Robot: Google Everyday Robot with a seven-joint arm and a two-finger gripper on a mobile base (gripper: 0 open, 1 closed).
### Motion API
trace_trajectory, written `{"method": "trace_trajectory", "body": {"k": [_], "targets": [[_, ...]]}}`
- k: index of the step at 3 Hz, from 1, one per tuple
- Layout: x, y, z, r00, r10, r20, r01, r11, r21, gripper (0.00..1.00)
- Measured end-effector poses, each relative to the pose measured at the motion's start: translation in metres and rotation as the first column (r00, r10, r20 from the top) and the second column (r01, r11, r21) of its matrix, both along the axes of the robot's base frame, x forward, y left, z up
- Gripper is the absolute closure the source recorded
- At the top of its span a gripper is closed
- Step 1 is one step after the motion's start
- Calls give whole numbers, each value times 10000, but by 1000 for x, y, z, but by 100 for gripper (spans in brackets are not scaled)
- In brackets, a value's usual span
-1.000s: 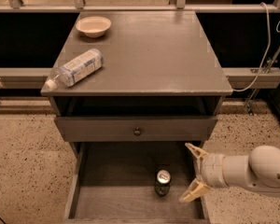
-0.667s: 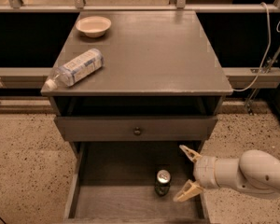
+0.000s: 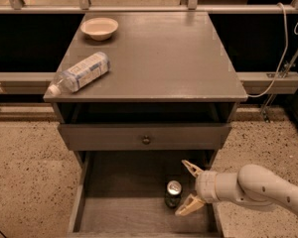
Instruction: Pick green can from middle drawer and place on counter
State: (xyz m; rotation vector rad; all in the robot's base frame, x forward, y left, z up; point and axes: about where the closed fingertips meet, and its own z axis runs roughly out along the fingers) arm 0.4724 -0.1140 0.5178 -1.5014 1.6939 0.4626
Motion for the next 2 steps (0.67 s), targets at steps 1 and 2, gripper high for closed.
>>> {"method": "trace_trajectory", "body": {"k": [1,2], "targets": [[5,10,-31,9990,167,-404,-151,9991,398,0],[5,23,-66,9936,516,-1010,-419,9945,955,3]]}}
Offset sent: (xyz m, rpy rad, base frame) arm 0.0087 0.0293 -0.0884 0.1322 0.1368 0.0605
